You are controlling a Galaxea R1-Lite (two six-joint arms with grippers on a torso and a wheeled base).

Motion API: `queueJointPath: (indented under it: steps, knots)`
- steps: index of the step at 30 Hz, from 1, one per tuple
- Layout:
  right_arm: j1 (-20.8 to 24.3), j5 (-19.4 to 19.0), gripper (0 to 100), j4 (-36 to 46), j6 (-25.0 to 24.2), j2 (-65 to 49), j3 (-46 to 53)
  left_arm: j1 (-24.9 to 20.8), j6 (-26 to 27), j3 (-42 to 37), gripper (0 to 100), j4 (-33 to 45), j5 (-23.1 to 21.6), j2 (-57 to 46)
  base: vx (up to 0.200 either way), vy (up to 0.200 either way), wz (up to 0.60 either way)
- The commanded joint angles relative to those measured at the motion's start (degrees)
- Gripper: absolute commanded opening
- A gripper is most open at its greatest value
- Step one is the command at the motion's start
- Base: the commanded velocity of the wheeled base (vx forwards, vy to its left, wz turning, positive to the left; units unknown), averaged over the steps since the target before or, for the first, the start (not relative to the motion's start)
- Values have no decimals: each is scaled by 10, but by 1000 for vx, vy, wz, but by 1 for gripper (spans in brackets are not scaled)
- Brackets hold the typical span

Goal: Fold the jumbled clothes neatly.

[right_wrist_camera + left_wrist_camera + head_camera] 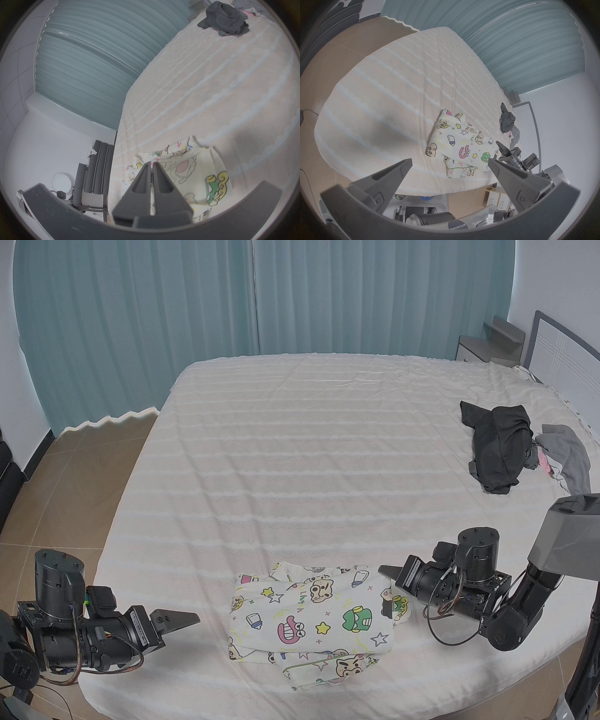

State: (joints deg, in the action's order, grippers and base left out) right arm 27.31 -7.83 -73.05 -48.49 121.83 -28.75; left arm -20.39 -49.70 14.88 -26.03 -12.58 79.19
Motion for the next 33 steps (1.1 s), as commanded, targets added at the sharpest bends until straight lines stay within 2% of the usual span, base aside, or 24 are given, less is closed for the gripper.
queueJointPath:
  steps: [1, 17, 18, 26, 29, 33]
  knots:
    - [-7, -1, 0, 0, 3, 8, -10, 0, -1, 0, 100, 0, 0, 2, 0, 0, 0]
    - [-40, -17, 0, 12, 27, 38, -27, 0, 0, 0, 100, -1, 0, 6, 0, 0, 0]
    - [-42, -18, 100, 24, 27, 39, -32, 0, 0, 0, 100, -1, 0, 6, 0, 0, 0]
    - [-45, -18, 100, 41, 52, 25, -31, 1, 0, 0, 100, -1, 0, 6, 0, 0, 0]
    - [-34, -19, 100, 41, 59, -12, 3, 1, 0, 0, 100, -1, 0, 6, 0, 0, 0]
    - [6, -25, 100, 41, 60, -51, 62, 3, 0, 0, 100, -1, 0, 7, 0, 0, 0]
